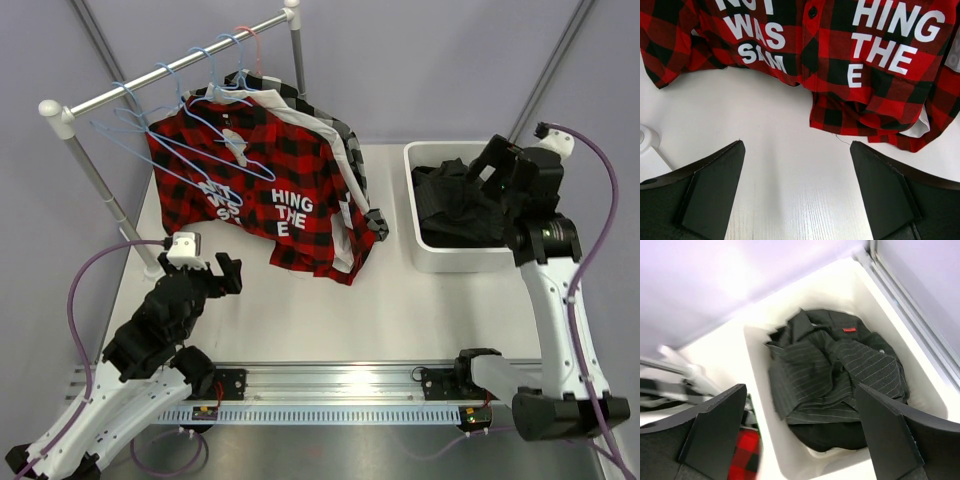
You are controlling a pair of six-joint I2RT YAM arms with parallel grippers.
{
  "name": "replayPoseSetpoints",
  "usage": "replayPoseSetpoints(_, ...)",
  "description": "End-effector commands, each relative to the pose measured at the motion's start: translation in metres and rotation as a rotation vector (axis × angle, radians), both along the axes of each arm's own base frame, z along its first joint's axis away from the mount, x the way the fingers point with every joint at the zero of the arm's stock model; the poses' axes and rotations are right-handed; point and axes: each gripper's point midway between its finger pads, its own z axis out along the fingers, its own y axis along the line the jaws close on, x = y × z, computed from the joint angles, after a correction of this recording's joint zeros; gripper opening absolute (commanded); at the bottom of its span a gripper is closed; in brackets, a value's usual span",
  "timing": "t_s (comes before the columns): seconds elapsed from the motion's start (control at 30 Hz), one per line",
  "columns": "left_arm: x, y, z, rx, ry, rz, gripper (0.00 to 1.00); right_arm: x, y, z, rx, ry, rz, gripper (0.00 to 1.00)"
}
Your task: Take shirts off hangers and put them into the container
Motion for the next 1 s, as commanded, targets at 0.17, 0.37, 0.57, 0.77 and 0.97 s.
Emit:
replayPoseSetpoints(0.17, -0.003, 0.003, 0.061, 0.014, -0.083, -0.034, 0.94, -0.08, 0.01, 0.079, -0.013, -0.264, 0.094, 0.99)
replayPoseSetpoints(0.37, -0.02, 0.021, 0.114, 0.02, -0.159, -0.035, 0.95, -0.139, 0.005, 0.105, -0.05, -0.393, 0.092, 0.99)
replayPoseSetpoints(0.57, -0.041, 0.049, 0.138, 0.018, -0.21, 0.017, 0.96, -0.194, 0.001, 0.124, -0.094, -0.521, 0.093, 1.0)
replayPoseSetpoints(0.77, -0.067, 0.081, 0.146, 0.01, -0.247, 0.074, 0.97, -0.232, 0.0, 0.128, -0.137, -0.6, 0.103, 1.0)
replayPoseSetpoints(0.97, -0.09, 0.106, 0.148, -0.049, -0.313, 0.117, 0.99, -0.252, 0.001, 0.117, -0.147, -0.636, 0.111, 0.99)
